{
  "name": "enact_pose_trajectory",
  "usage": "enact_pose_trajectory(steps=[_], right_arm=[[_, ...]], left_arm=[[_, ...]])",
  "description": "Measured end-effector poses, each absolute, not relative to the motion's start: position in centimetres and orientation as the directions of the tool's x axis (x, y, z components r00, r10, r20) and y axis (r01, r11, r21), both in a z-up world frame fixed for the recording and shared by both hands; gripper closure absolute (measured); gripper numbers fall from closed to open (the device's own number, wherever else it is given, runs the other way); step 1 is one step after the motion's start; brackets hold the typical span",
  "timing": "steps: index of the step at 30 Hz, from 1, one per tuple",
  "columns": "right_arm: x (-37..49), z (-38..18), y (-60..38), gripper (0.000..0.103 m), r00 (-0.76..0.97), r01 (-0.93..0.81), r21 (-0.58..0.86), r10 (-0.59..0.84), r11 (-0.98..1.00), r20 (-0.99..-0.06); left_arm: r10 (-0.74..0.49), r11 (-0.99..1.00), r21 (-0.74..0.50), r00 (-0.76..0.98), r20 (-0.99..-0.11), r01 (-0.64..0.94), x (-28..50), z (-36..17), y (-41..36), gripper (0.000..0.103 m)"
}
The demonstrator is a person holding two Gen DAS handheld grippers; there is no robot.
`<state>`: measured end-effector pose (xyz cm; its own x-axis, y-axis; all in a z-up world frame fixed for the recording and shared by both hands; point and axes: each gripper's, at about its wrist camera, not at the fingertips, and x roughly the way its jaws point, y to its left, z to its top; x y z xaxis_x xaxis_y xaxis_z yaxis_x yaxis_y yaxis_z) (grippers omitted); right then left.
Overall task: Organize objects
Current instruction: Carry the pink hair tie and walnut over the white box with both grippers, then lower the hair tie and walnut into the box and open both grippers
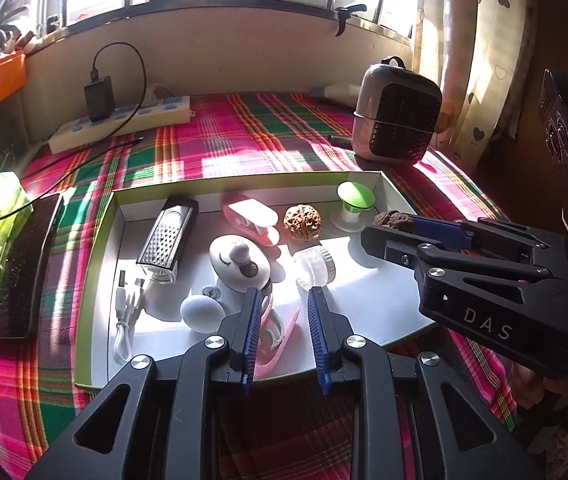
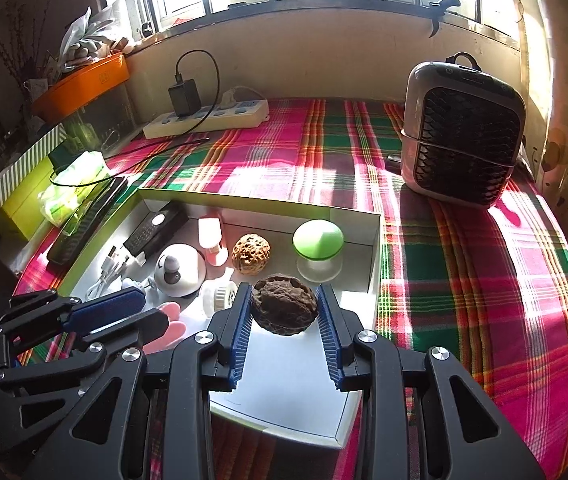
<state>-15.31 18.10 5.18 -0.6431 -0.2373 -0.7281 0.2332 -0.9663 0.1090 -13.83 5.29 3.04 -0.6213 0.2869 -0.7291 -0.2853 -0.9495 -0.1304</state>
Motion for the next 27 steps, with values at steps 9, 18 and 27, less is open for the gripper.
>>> enact_pose_trajectory(steps=[9, 18, 27], right_arm=[[-16.5, 4.2, 17.8, 0.070, -0.621, 0.240, 0.103, -0.234, -0.965, -0.748], [-17.3, 3.3, 17.7, 0.070, -0.600, 0.247, 0.099, -0.232, -0.964, -0.765], [-17.5, 3.2, 17.2, 0.069, -0.604, 0.264, 0.076, -0.226, -0.962, -0.764]], left_arm=[[0.278, -0.952, -0.126, -0.618, -0.735, -0.278, -14.3, 2.4, 5.2, 0.081], [0.276, -0.953, -0.129, -0.619, -0.736, -0.273, -14.5, 2.2, 4.9, 0.081], [0.282, -0.950, -0.128, -0.613, -0.738, -0.284, -14.5, 2.1, 5.1, 0.081]])
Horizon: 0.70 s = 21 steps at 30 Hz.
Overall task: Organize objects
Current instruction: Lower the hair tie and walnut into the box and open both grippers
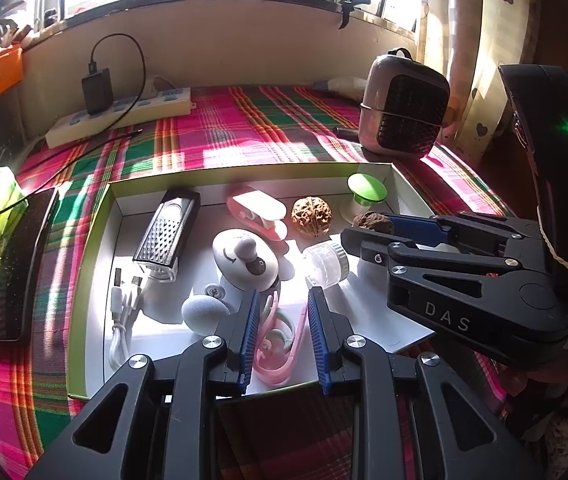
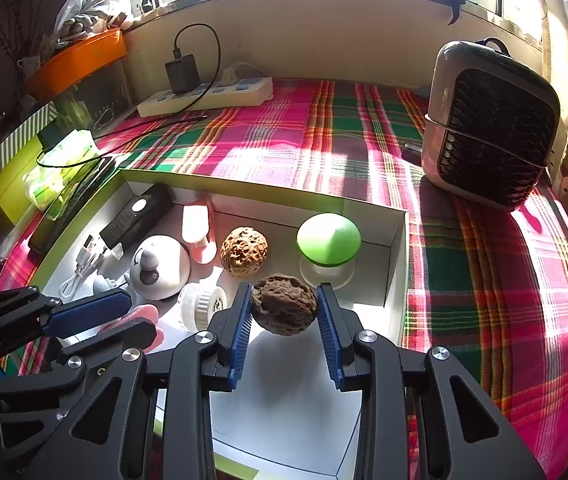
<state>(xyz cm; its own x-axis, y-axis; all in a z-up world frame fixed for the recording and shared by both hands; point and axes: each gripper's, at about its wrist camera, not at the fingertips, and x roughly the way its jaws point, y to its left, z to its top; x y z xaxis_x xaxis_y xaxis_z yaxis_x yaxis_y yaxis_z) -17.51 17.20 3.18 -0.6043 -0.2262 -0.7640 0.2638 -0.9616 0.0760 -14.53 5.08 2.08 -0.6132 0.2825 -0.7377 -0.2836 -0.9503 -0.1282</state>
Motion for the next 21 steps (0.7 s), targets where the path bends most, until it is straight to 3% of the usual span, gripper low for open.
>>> enact_pose_trajectory(steps=[21], right_arm=[[-17.52, 3.22, 17.13, 0.067, -0.608, 0.255, 0.068, -0.215, -0.964, -0.764]], left_arm=[[0.276, -0.952, -0.125, -0.606, -0.746, -0.279, -14.41, 1.92, 5.25, 0.078]])
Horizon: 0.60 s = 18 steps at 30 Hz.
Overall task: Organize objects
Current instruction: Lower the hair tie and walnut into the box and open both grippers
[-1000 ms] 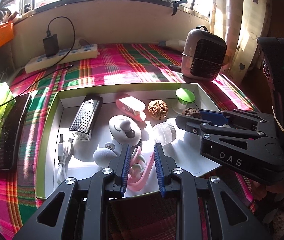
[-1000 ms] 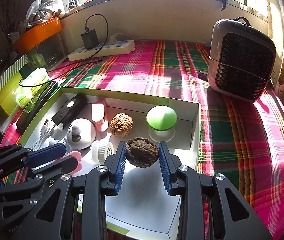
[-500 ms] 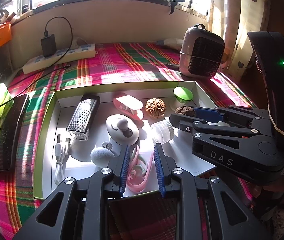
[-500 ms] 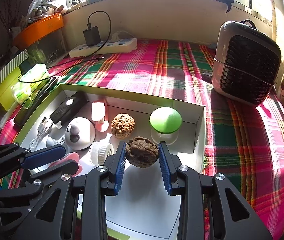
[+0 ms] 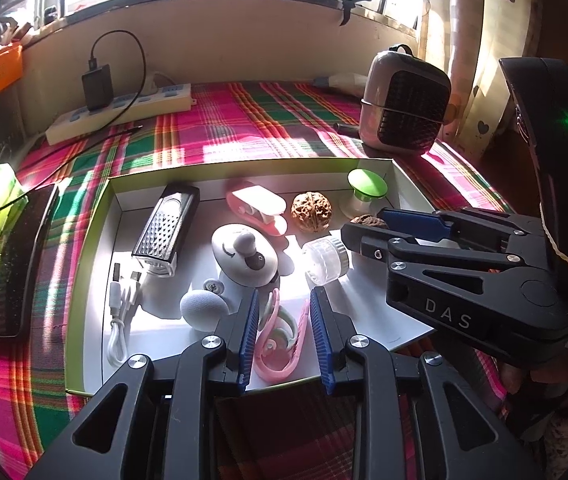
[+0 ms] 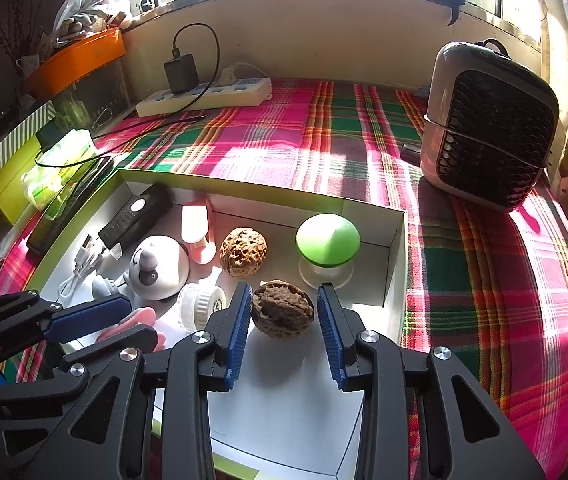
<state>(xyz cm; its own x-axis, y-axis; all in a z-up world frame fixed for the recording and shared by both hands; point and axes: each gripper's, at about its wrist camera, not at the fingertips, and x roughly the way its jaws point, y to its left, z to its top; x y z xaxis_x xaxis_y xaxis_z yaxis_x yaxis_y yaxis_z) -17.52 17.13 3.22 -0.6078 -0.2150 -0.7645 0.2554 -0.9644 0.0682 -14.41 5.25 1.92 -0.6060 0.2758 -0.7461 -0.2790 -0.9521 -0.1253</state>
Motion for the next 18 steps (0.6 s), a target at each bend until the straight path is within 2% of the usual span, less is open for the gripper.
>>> enact_pose_trajectory(steps=[4, 18], right_arm=[[-17.4, 3.3, 17.2, 0.063, -0.611, 0.252, 0.070, -0.215, -0.965, -0.762], [-15.5, 4.6, 17.4, 0.063, -0.638, 0.233, 0.083, -0.217, -0.969, -0.739]], left_arm=[[0.269, -0.954, -0.120, -0.607, -0.748, -0.275, -14.3, 2.0, 5.2, 0.077], [0.252, -0.960, -0.107, -0.624, -0.739, -0.260, -13.0, 2.8, 4.9, 0.077]])
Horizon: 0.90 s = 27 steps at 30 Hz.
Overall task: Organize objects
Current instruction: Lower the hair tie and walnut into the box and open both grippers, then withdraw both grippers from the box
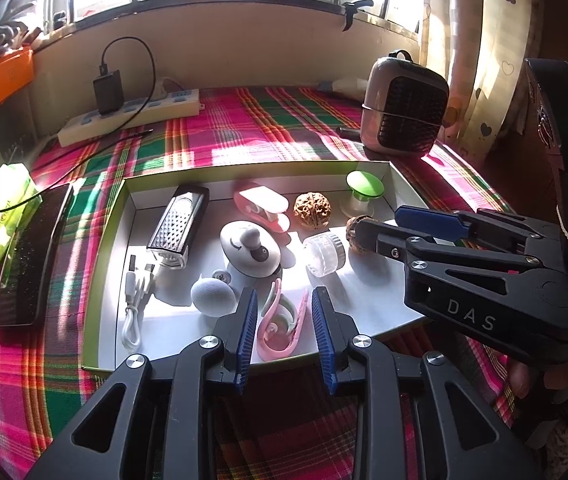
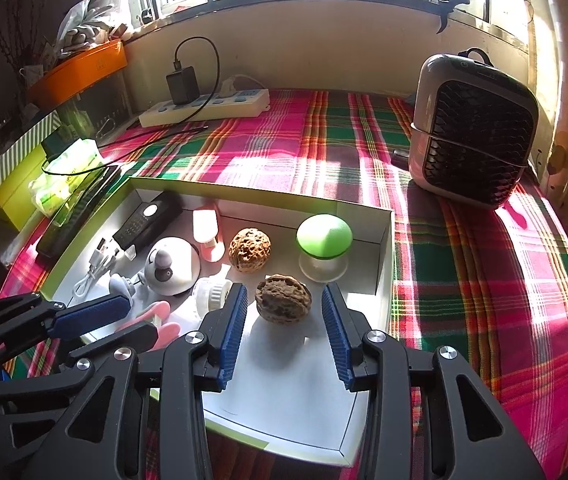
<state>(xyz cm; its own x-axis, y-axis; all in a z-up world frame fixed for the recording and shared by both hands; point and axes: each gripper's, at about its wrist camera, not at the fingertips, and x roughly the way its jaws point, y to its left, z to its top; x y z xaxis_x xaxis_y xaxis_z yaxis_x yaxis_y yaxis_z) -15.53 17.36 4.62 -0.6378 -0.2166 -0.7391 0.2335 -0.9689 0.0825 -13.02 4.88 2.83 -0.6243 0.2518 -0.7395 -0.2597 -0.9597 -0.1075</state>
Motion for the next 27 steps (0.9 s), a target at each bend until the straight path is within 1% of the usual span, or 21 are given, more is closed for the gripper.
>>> enact_pose_trajectory(steps=[11, 14, 15, 16, 18, 23, 27], right_arm=[[-11.7, 6.6, 17.1, 0.063, -0.674, 0.235, 0.092, -0.230, -0.968, -0.702], [-10.7, 6.9, 17.1, 0.062, -0.677, 0.222, 0.089, -0.219, -0.971, -0.703], [-10.3, 6.9, 17.1, 0.062, -0.679, 0.221, 0.092, -0.221, -0.971, -0.700], [-9.8, 7.0, 17.1, 0.056, -0.680, 0.222, 0.096, -0.225, -0.970, -0.697], [-8.9, 7.0, 17.1, 0.050, -0.683, 0.221, 0.102, -0.228, -0.970, -0.694], [-7.0, 6.4, 17.0, 0.050, -0.676, 0.215, 0.093, -0.217, -0.972, -0.704], [-6.1, 5.3, 17.0, 0.049, -0.654, 0.201, 0.097, -0.207, -0.975, -0.728]], left_arm=[[0.227, -0.969, -0.098, -0.665, -0.712, -0.226, -10.2, 4.4, 4.3, 0.077], [0.196, -0.975, -0.066, -0.687, -0.699, -0.211, -9.0, 4.8, 4.2, 0.077], [0.196, -0.976, -0.068, -0.688, -0.699, -0.208, -8.6, 4.8, 4.1, 0.077], [0.199, -0.975, -0.075, -0.686, -0.699, -0.207, -8.2, 4.8, 4.0, 0.077], [0.192, -0.977, -0.073, -0.685, -0.703, -0.199, -7.5, 4.7, 3.9, 0.077], [0.171, -0.982, -0.068, -0.669, -0.723, -0.178, -5.9, 3.5, 3.9, 0.076], [0.168, -0.982, -0.067, -0.645, -0.746, -0.178, -5.2, 2.3, 4.3, 0.071]])
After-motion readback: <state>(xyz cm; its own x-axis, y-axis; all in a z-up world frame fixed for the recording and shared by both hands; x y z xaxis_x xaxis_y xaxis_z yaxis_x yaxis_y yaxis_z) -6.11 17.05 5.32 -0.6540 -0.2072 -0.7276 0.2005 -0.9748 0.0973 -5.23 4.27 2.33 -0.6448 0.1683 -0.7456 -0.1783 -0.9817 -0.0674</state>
